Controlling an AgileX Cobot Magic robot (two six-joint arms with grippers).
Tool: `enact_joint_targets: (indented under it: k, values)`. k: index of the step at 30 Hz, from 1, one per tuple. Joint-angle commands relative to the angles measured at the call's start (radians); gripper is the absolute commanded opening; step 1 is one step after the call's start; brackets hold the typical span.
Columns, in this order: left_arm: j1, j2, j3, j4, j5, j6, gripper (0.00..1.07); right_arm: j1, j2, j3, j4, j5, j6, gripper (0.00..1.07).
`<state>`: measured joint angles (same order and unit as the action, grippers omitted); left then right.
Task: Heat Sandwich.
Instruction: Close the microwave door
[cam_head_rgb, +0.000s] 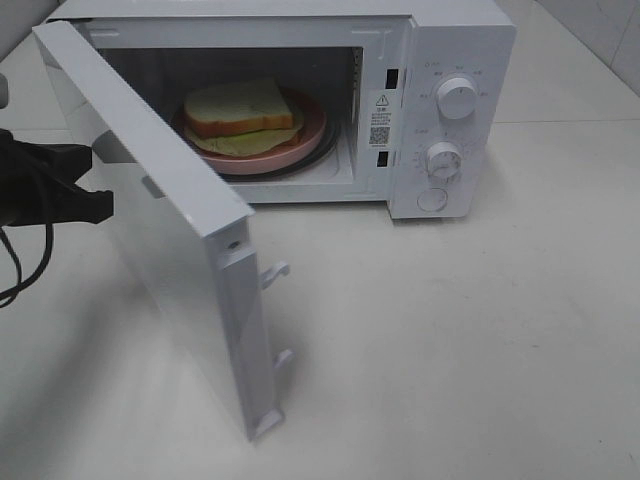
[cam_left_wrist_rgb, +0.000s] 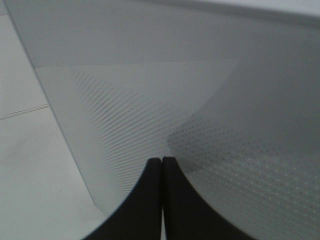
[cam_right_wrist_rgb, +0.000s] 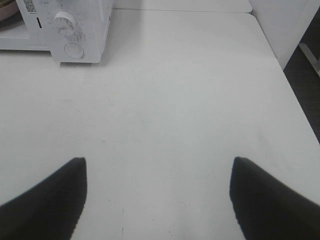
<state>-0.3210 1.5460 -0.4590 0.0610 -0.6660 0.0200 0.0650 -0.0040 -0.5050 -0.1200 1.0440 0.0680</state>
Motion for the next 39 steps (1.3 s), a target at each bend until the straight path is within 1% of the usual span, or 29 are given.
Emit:
enact_joint_targets:
  k: [1, 2, 6, 7, 10, 13, 14, 15, 18, 19, 23, 24, 26, 28, 29, 32, 33, 34, 37, 39]
  values:
    - [-0.041, 0.030, -0.039, 0.020, -0.021, -0.004, 0.00, -0.008, -0.027, 0.001, 0.002, -0.006, -0.009, 0.76]
    - [-0.058, 0.050, -0.058, 0.018, -0.020, -0.004, 0.00, -0.008, -0.027, 0.001, 0.002, -0.006, -0.009, 0.76]
    - [-0.086, 0.075, -0.087, 0.017, -0.020, -0.004, 0.00, -0.008, -0.027, 0.001, 0.002, -0.006, -0.009, 0.76]
    - [-0.105, 0.091, -0.107, 0.016, -0.020, -0.004, 0.00, -0.008, -0.027, 0.001, 0.002, -0.006, -0.009, 0.76]
    - [-0.119, 0.108, -0.131, 0.014, -0.019, -0.004, 0.00, -0.008, -0.027, 0.001, 0.002, -0.006, -0.009, 0.76]
    - [-0.148, 0.147, -0.185, 0.000, -0.015, -0.004, 0.00, -0.008, -0.027, 0.001, 0.002, -0.006, -0.009, 0.76]
    - [-0.148, 0.147, -0.185, 0.000, -0.015, -0.004, 0.00, -0.008, -0.027, 0.001, 0.002, -0.006, -0.009, 0.76]
    - [-0.166, 0.169, -0.217, -0.018, -0.014, -0.004, 0.00, -0.008, -0.027, 0.001, 0.002, -0.006, -0.009, 0.76]
    - [-0.190, 0.195, -0.260, -0.045, -0.011, -0.004, 0.00, -0.008, -0.027, 0.001, 0.002, -0.006, -0.009, 0.76]
    - [-0.190, 0.195, -0.260, -0.045, -0.011, -0.004, 0.00, -0.008, -0.027, 0.001, 0.002, -0.006, -0.009, 0.76]
    - [-0.243, 0.249, -0.340, -0.095, 0.001, -0.003, 0.00, -0.008, -0.027, 0.001, 0.002, -0.006, -0.009, 0.76]
    - [-0.243, 0.249, -0.340, -0.095, 0.001, -0.003, 0.00, -0.008, -0.027, 0.001, 0.002, -0.006, -0.009, 0.76]
    - [-0.257, 0.269, -0.370, -0.109, 0.014, 0.000, 0.00, -0.008, -0.027, 0.001, 0.002, -0.006, -0.009, 0.76]
    - [-0.280, 0.297, -0.415, -0.126, 0.024, 0.000, 0.00, -0.008, -0.027, 0.001, 0.002, -0.006, -0.009, 0.76]
    - [-0.280, 0.297, -0.415, -0.126, 0.024, 0.000, 0.00, -0.008, -0.027, 0.001, 0.002, -0.006, -0.009, 0.76]
    - [-0.298, 0.326, -0.463, -0.130, 0.042, 0.000, 0.00, -0.008, -0.027, 0.001, 0.002, -0.006, -0.008, 0.76]
    - [-0.298, 0.326, -0.463, -0.130, 0.042, 0.000, 0.00, -0.008, -0.027, 0.001, 0.002, -0.006, -0.008, 0.76]
    - [-0.311, 0.347, -0.493, -0.134, 0.042, 0.000, 0.00, -0.008, -0.027, 0.001, 0.002, -0.006, -0.008, 0.76]
    - [-0.339, 0.378, -0.543, -0.137, 0.046, 0.000, 0.00, -0.008, -0.027, 0.001, 0.002, -0.006, -0.008, 0.76]
    - [-0.347, 0.386, -0.556, -0.137, 0.047, 0.000, 0.00, -0.008, -0.027, 0.001, 0.002, -0.006, -0.008, 0.76]
